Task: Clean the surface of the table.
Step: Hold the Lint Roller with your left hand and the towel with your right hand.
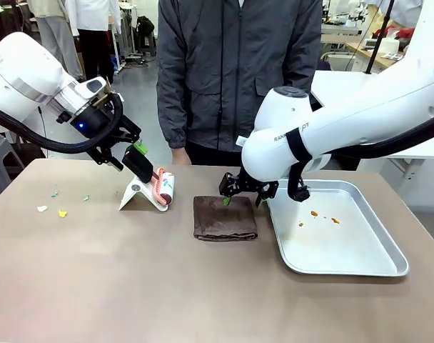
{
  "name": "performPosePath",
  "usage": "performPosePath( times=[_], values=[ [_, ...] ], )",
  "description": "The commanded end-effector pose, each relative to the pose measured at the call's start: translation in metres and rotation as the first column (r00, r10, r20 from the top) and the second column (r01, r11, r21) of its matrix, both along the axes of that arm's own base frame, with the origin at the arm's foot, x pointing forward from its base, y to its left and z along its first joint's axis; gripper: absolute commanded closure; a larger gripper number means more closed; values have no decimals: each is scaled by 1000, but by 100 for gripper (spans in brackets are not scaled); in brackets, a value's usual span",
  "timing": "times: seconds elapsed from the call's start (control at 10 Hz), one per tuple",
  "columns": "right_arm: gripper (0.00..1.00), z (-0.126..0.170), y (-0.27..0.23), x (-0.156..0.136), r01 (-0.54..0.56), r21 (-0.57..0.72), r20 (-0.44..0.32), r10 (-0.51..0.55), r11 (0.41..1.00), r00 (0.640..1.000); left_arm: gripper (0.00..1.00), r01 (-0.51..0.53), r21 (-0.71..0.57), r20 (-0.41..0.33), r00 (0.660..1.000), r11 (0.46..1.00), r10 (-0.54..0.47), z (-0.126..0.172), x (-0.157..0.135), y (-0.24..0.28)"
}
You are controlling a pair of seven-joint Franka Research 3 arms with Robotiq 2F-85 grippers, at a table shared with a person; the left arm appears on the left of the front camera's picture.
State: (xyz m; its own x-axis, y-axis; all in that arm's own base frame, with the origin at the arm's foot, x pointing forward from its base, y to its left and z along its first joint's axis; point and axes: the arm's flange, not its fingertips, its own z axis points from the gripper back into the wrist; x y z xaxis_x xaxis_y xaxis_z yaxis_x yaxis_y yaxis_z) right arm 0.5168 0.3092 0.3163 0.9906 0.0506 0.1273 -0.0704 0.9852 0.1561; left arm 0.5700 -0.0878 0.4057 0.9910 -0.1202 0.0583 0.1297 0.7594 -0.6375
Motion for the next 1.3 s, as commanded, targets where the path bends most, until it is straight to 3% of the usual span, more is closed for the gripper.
performPosePath(
  times=[0.0,0.9,1.0,1.1,1.2],
  values=[
    [0,0,14,10,65,-34,-38,-67,997,997,0,-14,33,-18,1000,999,14,2,5,-5],
    [0,-14,14,12,110,-120,-125,-125,987,984,0,-33,40,18,999,999,33,-4,10,3],
    [0,-14,14,11,110,-121,-131,-125,987,983,16,-27,39,20,999,999,27,-5,11,3],
    [60,-15,13,11,107,-128,-142,-125,986,982,53,-28,36,22,999,999,27,-5,12,2],
    [60,-15,12,11,100,-127,-148,-119,987,982,73,-43,28,43,998,999,41,-4,12,1]
  ],
)
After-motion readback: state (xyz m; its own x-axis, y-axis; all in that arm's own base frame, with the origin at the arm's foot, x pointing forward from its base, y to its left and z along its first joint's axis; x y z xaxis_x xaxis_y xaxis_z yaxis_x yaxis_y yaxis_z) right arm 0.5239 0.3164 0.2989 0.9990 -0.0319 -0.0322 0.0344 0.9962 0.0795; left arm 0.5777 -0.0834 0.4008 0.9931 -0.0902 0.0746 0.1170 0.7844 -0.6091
